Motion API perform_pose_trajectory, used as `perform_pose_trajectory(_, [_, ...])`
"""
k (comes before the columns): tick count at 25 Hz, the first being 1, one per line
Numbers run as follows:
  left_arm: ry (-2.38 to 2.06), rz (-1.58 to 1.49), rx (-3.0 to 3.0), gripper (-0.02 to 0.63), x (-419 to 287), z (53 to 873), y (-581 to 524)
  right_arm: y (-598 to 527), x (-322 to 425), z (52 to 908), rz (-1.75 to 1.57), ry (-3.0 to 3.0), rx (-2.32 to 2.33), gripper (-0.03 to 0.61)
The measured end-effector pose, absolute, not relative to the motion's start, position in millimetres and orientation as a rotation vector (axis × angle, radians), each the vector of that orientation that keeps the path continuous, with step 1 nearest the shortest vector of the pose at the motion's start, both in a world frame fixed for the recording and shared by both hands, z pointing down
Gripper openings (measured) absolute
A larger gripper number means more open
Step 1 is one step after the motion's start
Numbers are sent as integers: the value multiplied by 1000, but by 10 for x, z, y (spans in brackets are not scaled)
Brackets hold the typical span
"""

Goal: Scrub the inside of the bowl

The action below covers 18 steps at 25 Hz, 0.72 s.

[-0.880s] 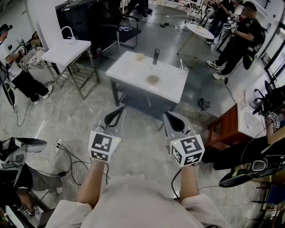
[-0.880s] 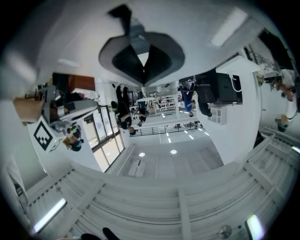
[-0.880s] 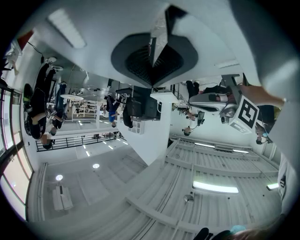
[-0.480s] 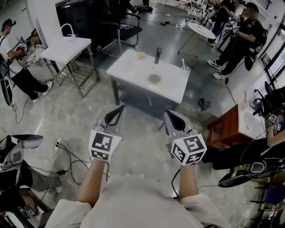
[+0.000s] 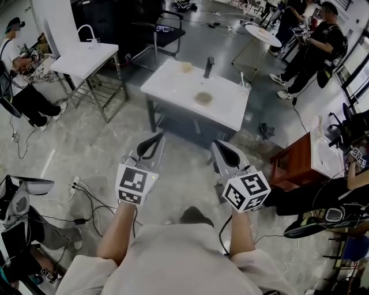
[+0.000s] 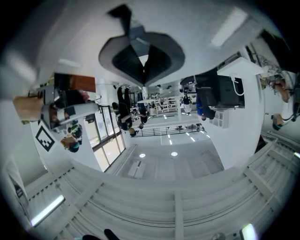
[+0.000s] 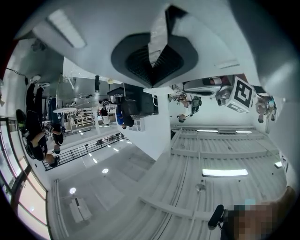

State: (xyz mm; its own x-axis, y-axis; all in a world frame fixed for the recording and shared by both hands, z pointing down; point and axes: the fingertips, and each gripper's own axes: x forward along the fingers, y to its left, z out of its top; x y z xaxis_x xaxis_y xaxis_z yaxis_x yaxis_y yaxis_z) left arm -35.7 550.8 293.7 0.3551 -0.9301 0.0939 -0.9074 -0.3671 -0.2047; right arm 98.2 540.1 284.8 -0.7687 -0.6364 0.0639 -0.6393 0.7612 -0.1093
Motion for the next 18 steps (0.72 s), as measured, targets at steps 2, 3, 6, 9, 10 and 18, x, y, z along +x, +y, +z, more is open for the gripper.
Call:
perform_pose_trajectory(2, [1701,-298,-2482,2,-434,2952,5424,5310,898,2851,200,-2931,1044,5])
perform_pose_trajectory(3, [1704,-297,-2479,2,-465,2963,5359,5244,868,2855,201,-2935,1037,5])
perform_pose_trajectory(6, [1717,-294,-2477,2,-536,3038,5112,4991,804,2924,192,-2943,1025,5])
perform_pose_trajectory(9, [1729,-310,-2475,2,-578,3138,4748,4588,775,3009,209,-2948,1038,5])
perform_pose_trajectory(10, [1737,-318,-2471,2,-591,3166,4603,4427,770,3032,215,-2949,1039,5])
perform_pose_trajectory(18, [1786,-340,-2450,2,-651,3224,3301,3100,686,3036,200,-2970,970,5])
